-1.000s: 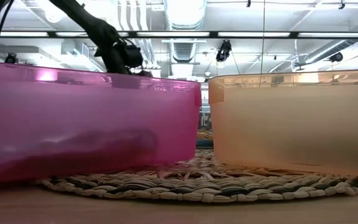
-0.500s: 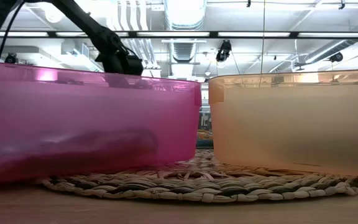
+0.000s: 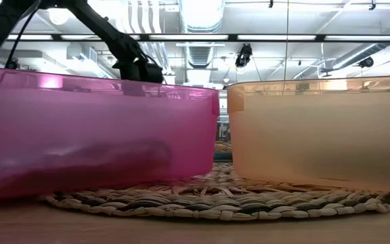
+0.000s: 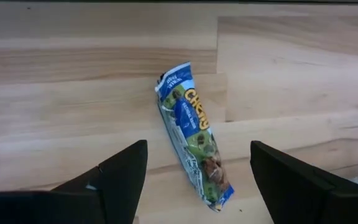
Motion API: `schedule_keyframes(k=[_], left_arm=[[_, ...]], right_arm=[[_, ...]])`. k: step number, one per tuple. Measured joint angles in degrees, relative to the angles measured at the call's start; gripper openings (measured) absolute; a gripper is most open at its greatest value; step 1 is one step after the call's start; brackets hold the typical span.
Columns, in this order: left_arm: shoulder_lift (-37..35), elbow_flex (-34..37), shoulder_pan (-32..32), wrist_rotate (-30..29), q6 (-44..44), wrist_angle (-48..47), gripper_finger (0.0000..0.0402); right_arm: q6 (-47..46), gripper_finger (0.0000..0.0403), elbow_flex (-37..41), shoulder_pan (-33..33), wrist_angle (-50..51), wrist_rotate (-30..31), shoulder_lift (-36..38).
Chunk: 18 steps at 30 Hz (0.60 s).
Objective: Pick and place Granola Bars by type
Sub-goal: Put the blue granola bar into the orange bin
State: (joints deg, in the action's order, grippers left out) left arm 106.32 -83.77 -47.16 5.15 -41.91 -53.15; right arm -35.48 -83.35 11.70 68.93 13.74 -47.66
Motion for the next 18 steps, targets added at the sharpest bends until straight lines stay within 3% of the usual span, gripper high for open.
schedule_keyframes(k=[18], left_arm=[[6.7,-0.5,2.0,-1.4,-2.3,1.0,0.0265]], right_arm=[[-0.4,0.0009,0.0,0.0,1.4,0.0,0.0]])
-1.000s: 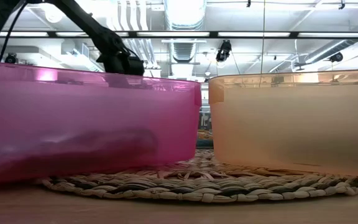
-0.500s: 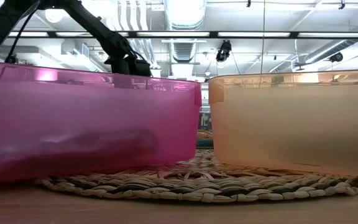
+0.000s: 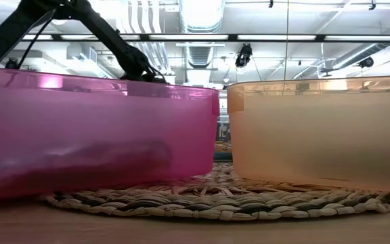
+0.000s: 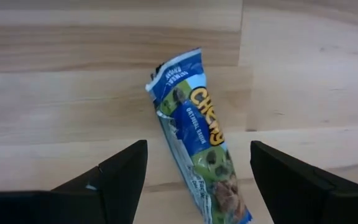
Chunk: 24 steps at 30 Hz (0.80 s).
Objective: Pick and place Granola Bars by type
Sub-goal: Put the blue granola bar into the orange bin
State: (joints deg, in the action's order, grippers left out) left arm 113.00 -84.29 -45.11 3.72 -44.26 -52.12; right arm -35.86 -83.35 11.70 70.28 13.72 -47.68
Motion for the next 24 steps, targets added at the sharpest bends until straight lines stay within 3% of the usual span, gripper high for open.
schedule_keyframes(k=[12,24], left_arm=[[2.7,0.0,1.1,-1.3,-2.3,-0.2,0.0240],[2.7,0.0,1.1,-1.5,-2.4,-0.4,0.0124]], right_arm=[[-0.2,0.0008,0.0,0.0,0.0,0.0,0.0],[-0.1,0.0008,0.0,0.0,0.0,0.0,0.0]])
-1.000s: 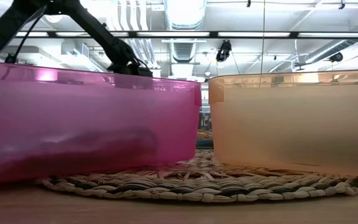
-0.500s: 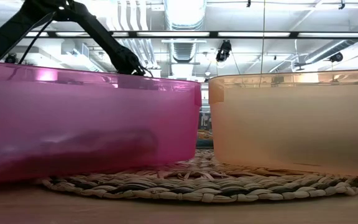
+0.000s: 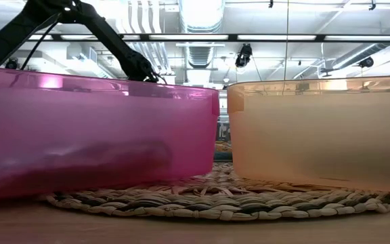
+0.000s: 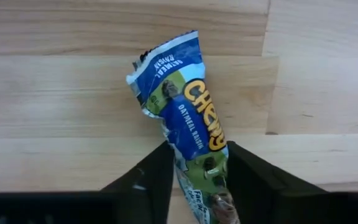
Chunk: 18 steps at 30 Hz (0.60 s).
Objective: Pick and place Granola Bars by type
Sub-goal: Put the blue granola bar into the orange bin
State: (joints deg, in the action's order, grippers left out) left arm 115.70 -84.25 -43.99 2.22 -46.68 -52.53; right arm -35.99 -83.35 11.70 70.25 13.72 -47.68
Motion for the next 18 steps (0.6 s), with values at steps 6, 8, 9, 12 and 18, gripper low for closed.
schedule_keyframes(k=[6,8,9,12,18], left_arm=[[0.0,0.0,0.0,0.0,0.1,0.0,0.0080],[0.0,0.0,0.0,0.0,0.1,0.0,0.0073],[0.0,0.0,0.0,0.0,0.1,0.0,0.0071],[0.0,0.0,0.0,0.0,0.1,0.0,0.0067],[-0.9,-0.1,0.0,0.0,1.2,-0.7,0.0066]], right_arm=[[0.0,0.0008,0.0,0.0,0.0,0.0,0.0],[0.0,0.0008,0.0,0.0,0.0,0.0,0.0],[0.0,0.0008,0.0,0.0,0.0,0.0,0.0],[0.0,0.0008,0.0,0.0,0.0,0.0,0.0],[0.0,0.0008,0.0,0.0,0.0,0.0,0.0]])
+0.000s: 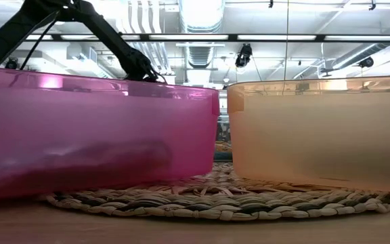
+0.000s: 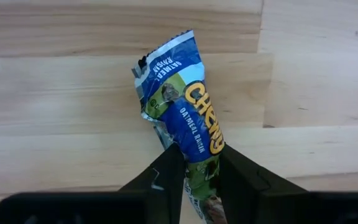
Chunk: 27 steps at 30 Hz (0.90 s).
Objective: Pick and place Granola Bars by type
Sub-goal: Put the blue granola bar into the orange bin
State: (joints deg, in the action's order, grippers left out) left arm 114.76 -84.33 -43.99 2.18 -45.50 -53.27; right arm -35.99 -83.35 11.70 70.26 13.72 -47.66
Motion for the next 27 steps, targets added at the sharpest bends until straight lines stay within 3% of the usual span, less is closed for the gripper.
schedule_keyframes(k=[15,27], left_arm=[[-9.3,-5.8,2.8,-1.2,2.0,-6.7,0.0066],[-21.2,-12.3,17.0,-2.6,-1.7,-5.7,0.0066]], right_arm=[[0.4,0.0008,0.0,0.0,0.0,0.0,0.0],[2.2,0.0008,0.0,0.0,0.0,0.0,0.0]])
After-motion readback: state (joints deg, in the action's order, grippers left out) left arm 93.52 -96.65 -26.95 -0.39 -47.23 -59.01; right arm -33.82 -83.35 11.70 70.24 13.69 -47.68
